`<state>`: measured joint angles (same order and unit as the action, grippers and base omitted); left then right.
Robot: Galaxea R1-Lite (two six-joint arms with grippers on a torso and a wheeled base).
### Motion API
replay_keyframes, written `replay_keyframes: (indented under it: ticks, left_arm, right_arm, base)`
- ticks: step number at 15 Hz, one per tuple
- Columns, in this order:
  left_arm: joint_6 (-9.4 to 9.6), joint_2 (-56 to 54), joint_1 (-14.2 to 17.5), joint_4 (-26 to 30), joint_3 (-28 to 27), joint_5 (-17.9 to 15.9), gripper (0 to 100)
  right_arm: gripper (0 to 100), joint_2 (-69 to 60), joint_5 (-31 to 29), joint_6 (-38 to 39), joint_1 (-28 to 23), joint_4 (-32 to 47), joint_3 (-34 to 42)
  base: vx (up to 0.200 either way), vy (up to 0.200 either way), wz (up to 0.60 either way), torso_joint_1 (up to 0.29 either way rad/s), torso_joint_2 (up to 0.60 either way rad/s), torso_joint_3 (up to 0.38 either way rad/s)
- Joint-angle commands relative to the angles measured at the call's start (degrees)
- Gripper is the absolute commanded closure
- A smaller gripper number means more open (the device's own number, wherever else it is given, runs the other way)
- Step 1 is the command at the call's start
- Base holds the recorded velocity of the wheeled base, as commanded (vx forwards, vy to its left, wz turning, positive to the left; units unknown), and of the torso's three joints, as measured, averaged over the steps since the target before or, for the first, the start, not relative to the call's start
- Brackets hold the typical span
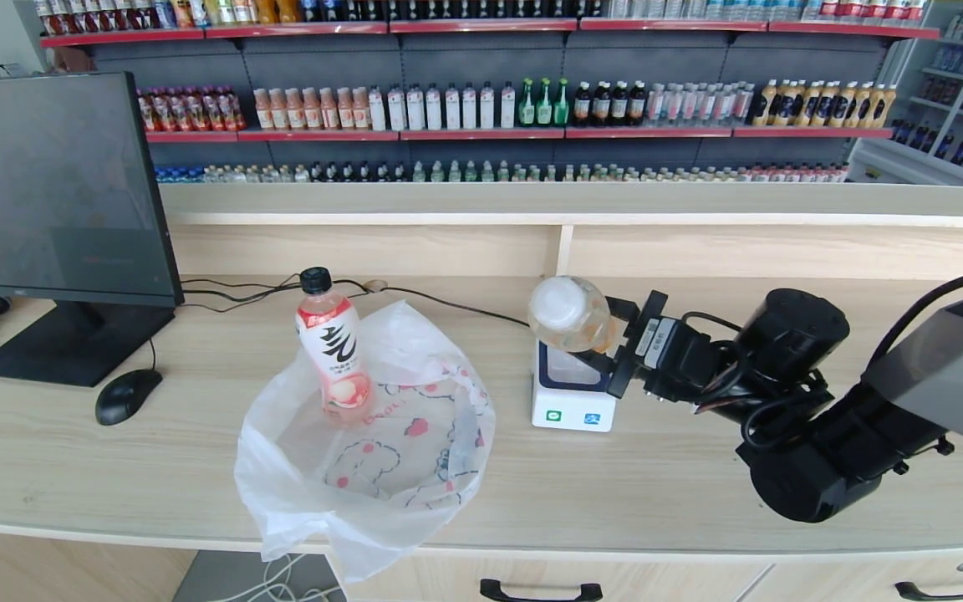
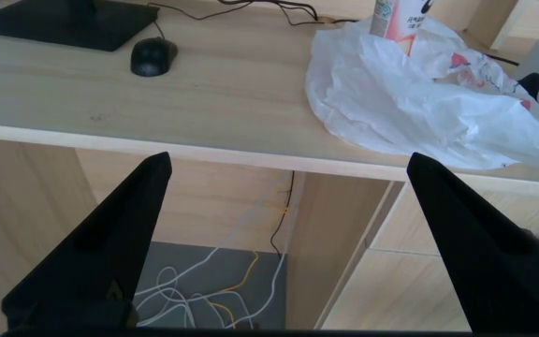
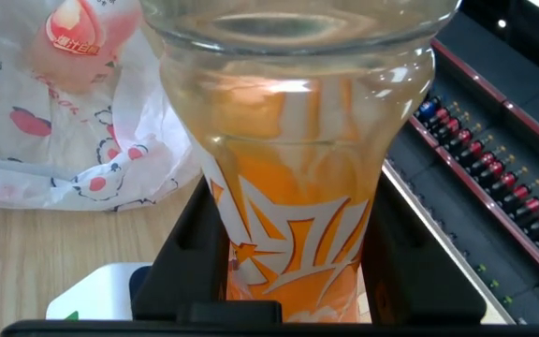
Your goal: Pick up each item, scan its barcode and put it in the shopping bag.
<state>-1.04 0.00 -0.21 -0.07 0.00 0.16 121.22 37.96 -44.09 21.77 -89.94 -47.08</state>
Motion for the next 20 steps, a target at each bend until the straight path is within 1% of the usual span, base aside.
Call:
replay_keyframes:
  ticks: [1, 4, 9, 13, 15, 17, 18, 19, 20]
  left_arm:
    - [-0.02, 0.0, -0.1, 0.0, 0.0, 0.0, 0]
    - [-0.02, 0.0, 0.0, 0.0, 0.0, 0.0, 0]
    - [-0.02, 0.1, 0.0, 0.0, 0.0, 0.0, 0]
    - [-0.02, 0.0, 0.0, 0.0, 0.0, 0.0, 0]
    - [-0.02, 0.0, 0.0, 0.0, 0.0, 0.0, 0]
    - [-0.02, 0.1, -0.1, 0.0, 0.0, 0.0, 0]
    - [-0.02, 0.0, -0.1, 0.0, 0.0, 0.0, 0]
    - [-0.02, 0.0, 0.0, 0.0, 0.0, 0.0, 0]
    - [-0.02, 0.0, 0.0, 0.0, 0.0, 0.0, 0]
  right_arm:
    - [100, -1.1, -0.3, 0.1, 0.0, -0.1, 0.9]
    - [100, -3.4, -2.5, 0.7, 0.0, -0.1, 3.7]
    - [100, -7.1, -5.2, 3.0, 0.0, -0.1, 4.3]
    - [100, -9.1, -10.2, 5.2, 1.4, -0.1, 5.2]
    - [100, -10.7, -16.0, 8.2, 2.4, -0.1, 4.8]
    - [100, -12.3, -20.6, 11.1, 3.8, -0.1, 5.0]
    - [100, -12.6, -21.4, 11.5, 3.9, -0.1, 5.0]
    - [100, -13.7, -24.6, 13.2, 4.2, -0.1, 5.0]
    - [100, -14.5, -26.5, 14.2, 4.5, -0.1, 5.0]
  base:
    - [0.000, 0.000, 0.00, 0.000, 0.00, 0.000]
    - [0.000, 0.000, 0.00, 0.000, 0.00, 0.000]
    - [0.000, 0.000, 0.00, 0.000, 0.00, 0.000]
    - [0.000, 0.000, 0.00, 0.000, 0.00, 0.000]
    - [0.000, 0.000, 0.00, 0.000, 0.00, 0.000]
    - [0.000, 0.000, 0.00, 0.000, 0.00, 0.000]
    - [0.000, 0.000, 0.00, 0.000, 0.00, 0.000]
    - [0.000, 0.000, 0.00, 0.000, 0.00, 0.000]
    - [0.000, 0.000, 0.00, 0.000, 0.00, 0.000]
